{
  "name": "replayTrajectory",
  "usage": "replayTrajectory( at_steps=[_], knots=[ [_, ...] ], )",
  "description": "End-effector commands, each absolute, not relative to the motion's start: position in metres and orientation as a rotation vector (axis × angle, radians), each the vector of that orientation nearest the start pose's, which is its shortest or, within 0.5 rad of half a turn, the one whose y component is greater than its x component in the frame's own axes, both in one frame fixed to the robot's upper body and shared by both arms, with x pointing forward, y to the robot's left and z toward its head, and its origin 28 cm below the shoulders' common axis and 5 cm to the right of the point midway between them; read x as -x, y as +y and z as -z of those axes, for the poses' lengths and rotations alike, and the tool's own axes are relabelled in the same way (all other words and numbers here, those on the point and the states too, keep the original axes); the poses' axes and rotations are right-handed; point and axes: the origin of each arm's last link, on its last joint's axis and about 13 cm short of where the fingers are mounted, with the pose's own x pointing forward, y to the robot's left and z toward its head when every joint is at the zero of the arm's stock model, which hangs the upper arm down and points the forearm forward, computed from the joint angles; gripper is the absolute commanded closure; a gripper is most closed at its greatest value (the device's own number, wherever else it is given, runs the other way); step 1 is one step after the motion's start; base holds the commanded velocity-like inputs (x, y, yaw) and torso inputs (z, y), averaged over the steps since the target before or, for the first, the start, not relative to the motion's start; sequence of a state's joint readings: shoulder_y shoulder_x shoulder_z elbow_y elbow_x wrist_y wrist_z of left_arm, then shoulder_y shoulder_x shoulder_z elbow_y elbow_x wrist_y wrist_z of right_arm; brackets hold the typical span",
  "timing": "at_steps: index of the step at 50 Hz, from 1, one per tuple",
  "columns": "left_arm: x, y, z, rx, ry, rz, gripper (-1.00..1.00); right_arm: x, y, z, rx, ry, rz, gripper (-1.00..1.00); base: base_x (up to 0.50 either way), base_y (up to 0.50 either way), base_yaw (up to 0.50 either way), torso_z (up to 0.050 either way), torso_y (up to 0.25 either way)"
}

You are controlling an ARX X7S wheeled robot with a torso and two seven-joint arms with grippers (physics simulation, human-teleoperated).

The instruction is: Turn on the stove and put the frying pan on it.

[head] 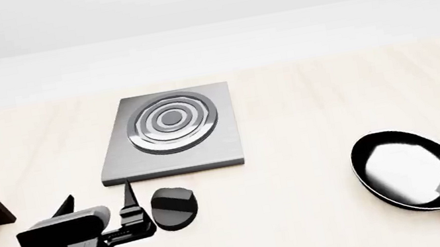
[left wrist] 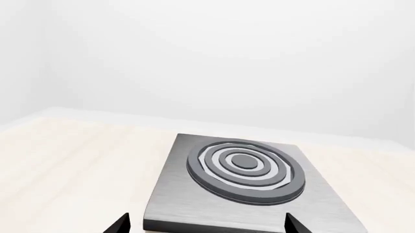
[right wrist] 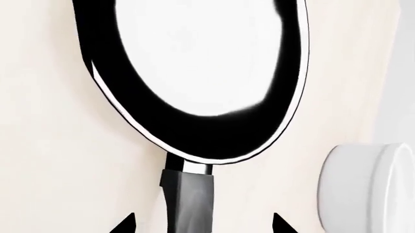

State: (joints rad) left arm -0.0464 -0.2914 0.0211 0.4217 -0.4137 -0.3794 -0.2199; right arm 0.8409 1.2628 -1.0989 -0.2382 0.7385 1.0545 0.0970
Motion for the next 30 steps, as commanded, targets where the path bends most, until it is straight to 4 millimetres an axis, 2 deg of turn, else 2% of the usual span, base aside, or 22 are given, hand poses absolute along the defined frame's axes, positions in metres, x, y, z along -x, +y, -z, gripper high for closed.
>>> replayTrajectory(
  at_steps=[1, 14, 30],
  knots=[
    [-0.212, 0.241, -0.091, 0.090, -0.047, -0.033, -1.00, -0.204, -0.288, -0.133, 0.868, 0.940, -0.130, -1.00, 0.00, 0.00, 0.00, 0.000, 0.000],
    [-0.212, 0.242, -0.090, 0.090, -0.045, -0.036, -1.00, -0.210, -0.298, -0.117, 0.877, 0.960, -0.117, -1.00, 0.00, 0.00, 0.00, 0.000, 0.000],
    [-0.211, 0.241, -0.090, 0.087, -0.045, -0.034, -1.00, -0.196, -0.303, -0.111, 0.829, 1.058, -0.120, -1.00, 0.00, 0.00, 0.00, 0.000, 0.000]
  ],
)
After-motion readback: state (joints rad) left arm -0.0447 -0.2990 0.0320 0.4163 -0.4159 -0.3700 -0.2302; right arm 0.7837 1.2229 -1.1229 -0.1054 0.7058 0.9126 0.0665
